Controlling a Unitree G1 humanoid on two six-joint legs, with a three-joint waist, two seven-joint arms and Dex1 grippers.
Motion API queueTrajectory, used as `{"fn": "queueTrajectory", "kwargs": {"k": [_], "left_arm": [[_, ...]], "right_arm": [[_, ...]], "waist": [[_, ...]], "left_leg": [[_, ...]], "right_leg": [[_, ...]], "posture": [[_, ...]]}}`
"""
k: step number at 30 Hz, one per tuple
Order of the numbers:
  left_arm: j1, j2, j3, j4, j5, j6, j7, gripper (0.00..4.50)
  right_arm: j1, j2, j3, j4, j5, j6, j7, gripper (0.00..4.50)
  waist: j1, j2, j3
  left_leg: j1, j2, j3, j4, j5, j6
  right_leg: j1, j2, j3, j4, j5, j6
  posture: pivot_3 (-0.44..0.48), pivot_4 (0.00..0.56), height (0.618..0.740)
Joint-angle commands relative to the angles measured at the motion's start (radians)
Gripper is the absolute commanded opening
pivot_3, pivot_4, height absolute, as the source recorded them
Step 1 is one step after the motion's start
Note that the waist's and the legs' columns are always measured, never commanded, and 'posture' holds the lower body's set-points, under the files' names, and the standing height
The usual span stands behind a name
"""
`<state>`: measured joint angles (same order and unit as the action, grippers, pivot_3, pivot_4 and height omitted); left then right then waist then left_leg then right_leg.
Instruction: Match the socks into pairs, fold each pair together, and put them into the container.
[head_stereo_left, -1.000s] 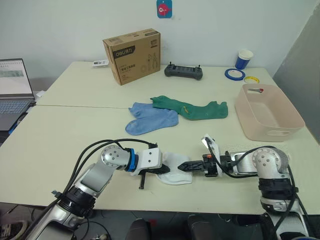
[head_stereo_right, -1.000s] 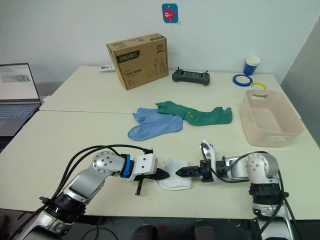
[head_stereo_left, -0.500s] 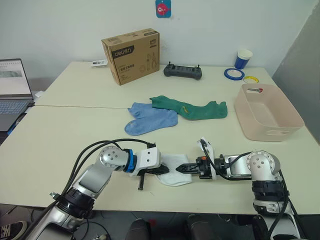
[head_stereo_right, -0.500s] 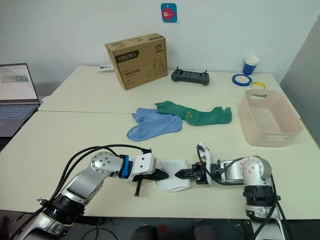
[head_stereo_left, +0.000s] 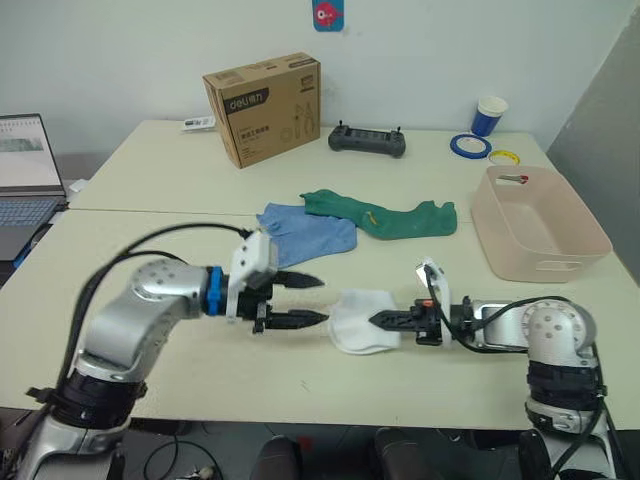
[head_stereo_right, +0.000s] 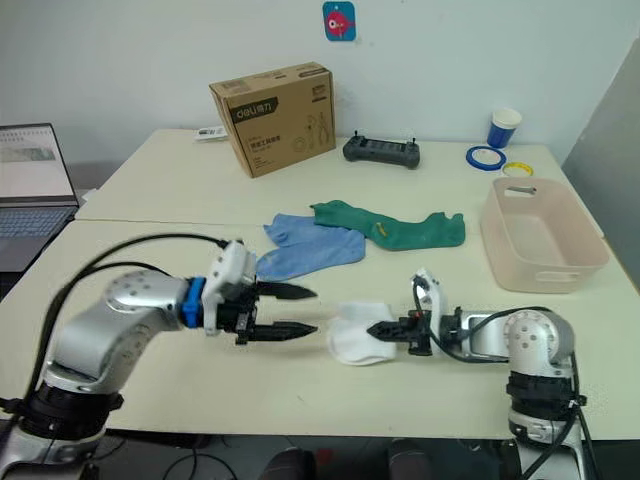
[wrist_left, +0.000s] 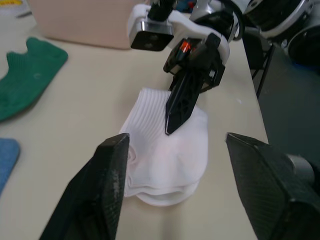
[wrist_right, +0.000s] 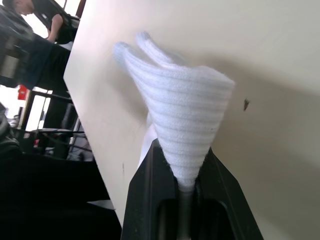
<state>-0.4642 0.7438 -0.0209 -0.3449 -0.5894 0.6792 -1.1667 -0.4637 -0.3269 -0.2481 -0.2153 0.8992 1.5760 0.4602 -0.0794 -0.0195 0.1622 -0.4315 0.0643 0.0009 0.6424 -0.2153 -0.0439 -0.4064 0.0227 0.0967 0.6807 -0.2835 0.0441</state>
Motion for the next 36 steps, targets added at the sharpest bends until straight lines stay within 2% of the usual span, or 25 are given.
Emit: {"fn": "queueTrajectory", "kwargs": {"k": [1,7,12,16,19,22,27,31,35,36], "left_arm": [[-0.071,0.009,0.019,-0.011,-0.018,0.02,0.027,4.46],[-0.246,-0.077,-0.025,0.157,0.067,-0.084,0.078,4.49],[-0.418,-0.233,-0.056,0.302,0.097,-0.123,0.136,4.49],[-0.518,-0.325,-0.102,0.433,0.145,-0.148,0.154,4.49],[-0.621,-0.432,-0.114,0.571,0.185,-0.24,0.174,4.49],[-0.683,-0.503,-0.119,0.651,0.219,-0.299,0.188,4.49],[-0.673,-0.552,-0.139,0.647,0.24,-0.331,0.176,4.49],[-0.646,-0.56,-0.178,0.614,0.261,-0.333,0.142,4.49],[-0.645,-0.565,-0.199,0.608,0.268,-0.324,0.117,4.49],[-0.649,-0.57,-0.2,0.61,0.271,-0.316,0.121,4.5]], "right_arm": [[-0.037,-0.034,-0.041,-0.075,0.023,-0.075,0.021,0.0],[-0.102,-0.184,-0.066,-0.107,-0.05,-0.252,0.02,0.0],[-0.221,-0.388,-0.074,-0.006,-0.217,-0.484,0.032,0.0],[-0.213,-0.562,0.038,0.125,-0.453,-0.768,0.087,0.0],[-0.194,-0.687,0.162,0.272,-0.695,-1.043,0.097,0.0],[-0.192,-0.769,0.273,0.411,-0.894,-1.283,0.094,0.0],[-0.258,-0.798,0.454,0.662,-1.152,-1.537,0.115,0.0],[-0.348,-0.751,0.547,0.836,-1.253,-1.633,0.193,0.0],[-0.432,-0.71,0.558,0.941,-1.268,-1.679,0.274,0.0],[-0.458,-0.704,0.568,0.968,-1.276,-1.692,0.311,0.32]], "waist": [[-0.001,0.0,0.0],[0.003,0.0,0.001],[0.021,0.0,0.003],[0.029,0.0,0.003],[0.033,0.0,0.003],[0.035,0.0,0.004],[0.019,0.001,0.004],[0.012,0.004,0.006],[0.017,0.006,0.008],[0.017,0.006,0.008]], "left_leg": [[0.0,0.0,0.0,0.0,0.0,0.0],[0.0,-0.001,0.001,0.0,0.0,0.0],[0.0,-0.001,0.001,0.001,0.0,0.0],[-0.001,-0.001,0.002,0.0,-0.001,0.001],[-0.001,-0.002,0.002,0.0,-0.002,0.003],[-0.001,-0.003,0.005,0.0,-0.002,0.003],[0.0,-0.003,0.006,0.0,-0.003,0.004],[0.001,-0.003,0.006,0.0,-0.002,0.004],[0.001,-0.004,0.006,0.001,-0.002,0.004],[0.001,-0.004,0.006,0.001,-0.002,0.004]], "right_leg": [[0.0,0.0,0.0,0.0,0.0,0.0],[0.0,0.0,0.0,0.0,0.0,0.0],[0.0,0.0,0.001,-0.001,0.0,0.0],[0.0,0.0,0.001,-0.002,-0.001,0.002],[-0.001,0.0,0.002,-0.002,-0.002,0.002],[-0.002,-0.001,0.004,-0.002,-0.002,0.002],[-0.002,-0.001,0.006,-0.001,-0.002,0.003],[-0.002,-0.001,0.007,0.0,-0.002,0.003],[-0.002,-0.001,0.007,0.0,-0.002,0.002],[-0.001,-0.002,0.007,0.0,-0.001,0.001]], "posture": [[0.0,0.15,0.74],[0.0,0.15,0.74],[0.0,0.15,0.74],[0.0,0.15,0.74],[0.0,0.15,0.74],[0.0,0.15,0.74],[0.0,0.15,0.74],[0.0,0.15,0.74],[0.0,0.15,0.74],[0.0,0.15,0.74]]}}
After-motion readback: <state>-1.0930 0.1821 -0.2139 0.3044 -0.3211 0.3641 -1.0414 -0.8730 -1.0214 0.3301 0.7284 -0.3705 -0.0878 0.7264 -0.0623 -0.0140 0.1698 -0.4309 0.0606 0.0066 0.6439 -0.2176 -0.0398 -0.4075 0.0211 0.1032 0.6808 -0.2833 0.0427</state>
